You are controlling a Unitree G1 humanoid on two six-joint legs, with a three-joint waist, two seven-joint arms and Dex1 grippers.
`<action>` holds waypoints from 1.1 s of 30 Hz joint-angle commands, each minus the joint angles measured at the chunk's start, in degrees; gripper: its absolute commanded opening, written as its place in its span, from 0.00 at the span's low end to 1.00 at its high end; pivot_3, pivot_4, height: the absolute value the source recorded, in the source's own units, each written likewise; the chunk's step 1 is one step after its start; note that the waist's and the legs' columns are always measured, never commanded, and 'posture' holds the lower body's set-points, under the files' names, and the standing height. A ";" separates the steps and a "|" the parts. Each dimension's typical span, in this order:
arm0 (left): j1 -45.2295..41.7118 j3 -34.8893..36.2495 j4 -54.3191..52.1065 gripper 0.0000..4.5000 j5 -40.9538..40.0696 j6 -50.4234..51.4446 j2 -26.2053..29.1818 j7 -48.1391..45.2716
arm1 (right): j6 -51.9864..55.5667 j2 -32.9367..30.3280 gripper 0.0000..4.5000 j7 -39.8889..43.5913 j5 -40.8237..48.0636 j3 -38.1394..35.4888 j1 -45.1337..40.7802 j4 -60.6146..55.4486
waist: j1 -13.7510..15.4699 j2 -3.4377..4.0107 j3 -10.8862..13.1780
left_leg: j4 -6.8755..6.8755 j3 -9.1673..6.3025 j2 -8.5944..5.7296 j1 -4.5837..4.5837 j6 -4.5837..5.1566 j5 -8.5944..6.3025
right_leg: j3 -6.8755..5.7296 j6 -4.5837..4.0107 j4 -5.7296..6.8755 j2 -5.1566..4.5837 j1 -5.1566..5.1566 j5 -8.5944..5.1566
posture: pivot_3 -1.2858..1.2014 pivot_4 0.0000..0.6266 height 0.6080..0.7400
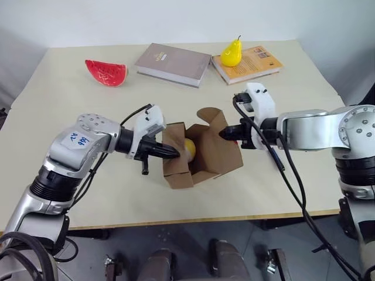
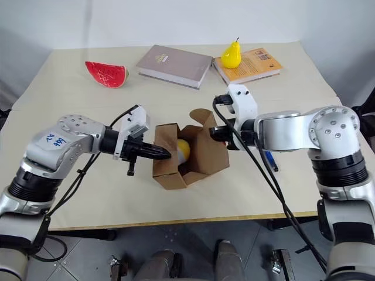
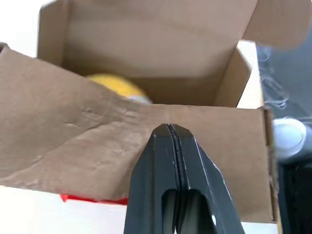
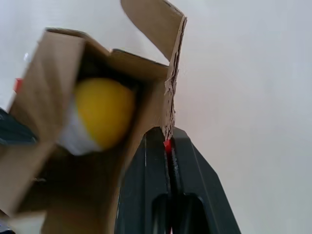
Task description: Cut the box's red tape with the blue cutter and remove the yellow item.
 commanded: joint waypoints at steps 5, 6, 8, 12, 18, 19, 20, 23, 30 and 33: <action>7.09 -0.34 -2.14 0.00 2.73 3.78 2.71 3.34 | -0.64 -4.02 0.01 0.81 0.74 1.05 3.82 2.07 | 1.51 0.05 -0.03 | 0.01 -0.03 -0.05 -0.01 0.02 -0.01 | 0.03 0.00 -0.09 -0.05 0.03 0.00 | 0.52 0.24 1.00; 7.60 -0.15 -2.42 0.00 2.81 3.82 2.44 3.86 | -0.78 -3.93 0.01 0.84 0.46 1.39 4.47 2.03 | 1.92 0.06 -0.03 | 0.01 -0.06 -0.09 -0.01 0.05 0.01 | 0.03 0.00 -0.14 -0.06 0.07 0.00 | 0.52 0.24 1.00; 8.42 0.26 -2.57 0.00 3.36 4.10 0.77 5.94 | -1.43 -2.95 0.01 0.91 -0.30 2.05 6.13 1.80 | 2.55 0.06 -0.02 | 0.02 -0.09 -0.16 -0.02 0.10 0.01 | 0.05 0.00 -0.22 -0.08 0.13 0.00 | 0.52 0.24 1.00; 9.00 0.94 -1.17 0.00 4.19 3.89 -3.63 9.03 | -1.71 0.09 0.01 2.25 -3.78 2.92 7.88 0.86 | 2.65 -0.08 0.06 | 0.10 -0.27 -0.23 -0.41 0.16 0.01 | 0.05 0.02 -0.38 -0.06 -0.06 0.02 | 0.52 0.24 1.00; 9.80 2.06 2.93 0.00 7.71 -7.80 -7.37 10.18 | -3.49 1.15 0.10 17.98 -27.59 3.36 9.24 -6.17 | 2.55 -0.08 0.05 | 0.02 -0.22 -0.26 -0.48 0.15 0.01 | -0.51 0.05 -0.29 -0.03 -0.24 0.03 | 0.52 0.24 1.00; 9.65 2.33 3.47 0.00 7.77 -8.18 -7.64 9.92 | -3.41 1.02 0.13 20.53 -30.02 3.00 9.70 -6.81 | 2.55 -0.08 0.05 | 0.03 -0.17 -0.27 -0.51 0.15 0.01 | -0.56 0.05 -0.30 -0.03 -0.26 0.03 | 0.52 0.24 1.00; 9.36 2.81 3.92 0.04 7.80 -7.69 -7.46 10.03 | -3.63 -0.02 0.20 24.08 -32.52 2.33 10.41 -8.09 | 2.54 -0.08 0.05 | 0.05 -0.18 -0.27 -0.52 0.15 0.01 | -0.58 0.06 -0.29 -0.03 -0.25 0.03 | 0.52 0.24 1.00; 8.50 4.40 4.96 0.19 6.50 -4.71 -6.17 9.10 | -6.15 -2.35 0.42 34.29 -39.15 -0.28 12.14 -11.13 | 2.53 -0.08 0.05 | 0.06 -0.20 -0.29 -0.52 0.16 0.01 | -0.61 0.08 -0.25 -0.05 -0.26 0.05 | 0.52 0.24 1.00; 5.17 6.54 10.45 0.67 8.42 -6.58 -0.41 5.64 | -18.90 -14.43 0.95 64.35 -57.24 -3.70 18.17 -11.08 | 2.60 -0.08 0.06 | 0.07 -0.19 -0.36 -0.55 0.19 -0.01 | -0.65 0.15 -0.26 -0.04 -0.27 0.08 | 0.52 0.24 1.00; 2.28 7.43 13.97 0.88 9.07 -8.97 0.11 5.05 | -23.97 -17.35 1.00 72.90 -63.30 -5.89 20.59 -8.21 | 2.64 -0.08 0.06 | 0.09 -0.16 -0.39 -0.54 0.23 -0.01 | -0.64 0.19 -0.26 -0.06 -0.26 0.10 | 0.52 0.24 1.00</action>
